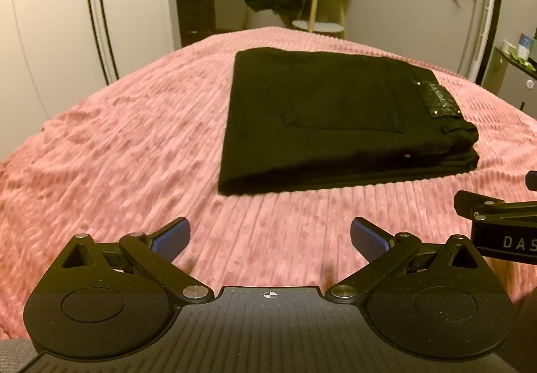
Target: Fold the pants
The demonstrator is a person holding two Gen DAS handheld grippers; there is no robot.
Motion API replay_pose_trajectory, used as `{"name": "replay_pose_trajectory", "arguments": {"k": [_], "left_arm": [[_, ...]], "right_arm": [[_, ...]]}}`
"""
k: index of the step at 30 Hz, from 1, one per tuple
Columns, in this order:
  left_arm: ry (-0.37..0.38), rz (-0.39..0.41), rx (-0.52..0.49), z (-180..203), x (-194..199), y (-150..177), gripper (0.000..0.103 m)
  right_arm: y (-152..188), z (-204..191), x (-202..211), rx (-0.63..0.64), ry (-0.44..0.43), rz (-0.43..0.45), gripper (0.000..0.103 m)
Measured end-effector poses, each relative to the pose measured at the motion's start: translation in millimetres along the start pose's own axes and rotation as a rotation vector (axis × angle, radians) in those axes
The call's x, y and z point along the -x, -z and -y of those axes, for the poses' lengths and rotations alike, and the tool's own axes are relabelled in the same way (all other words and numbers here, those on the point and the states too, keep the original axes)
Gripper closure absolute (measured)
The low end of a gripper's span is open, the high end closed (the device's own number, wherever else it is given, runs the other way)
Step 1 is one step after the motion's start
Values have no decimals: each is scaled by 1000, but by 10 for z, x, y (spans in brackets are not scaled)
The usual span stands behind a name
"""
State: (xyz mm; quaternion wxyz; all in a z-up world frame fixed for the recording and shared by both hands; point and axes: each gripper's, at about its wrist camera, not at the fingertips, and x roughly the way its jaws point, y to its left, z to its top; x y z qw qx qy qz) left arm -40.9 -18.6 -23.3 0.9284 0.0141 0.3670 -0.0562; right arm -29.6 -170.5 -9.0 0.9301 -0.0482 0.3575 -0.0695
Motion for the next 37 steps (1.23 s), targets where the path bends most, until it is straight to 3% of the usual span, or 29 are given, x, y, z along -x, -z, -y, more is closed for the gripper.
{"name": "replay_pose_trajectory", "arguments": {"k": [10,22,37], "left_arm": [[-9,15,-22,34,10,5,0],[51,40,6,-18,62,-1,0],[35,24,-7,2,51,10,0]], "right_arm": [[2,14,-8,-13,-6,-5,4],[-3,41,5,-37,-13,-5,4],[-3,42,10,-43,-12,-7,4]]}}
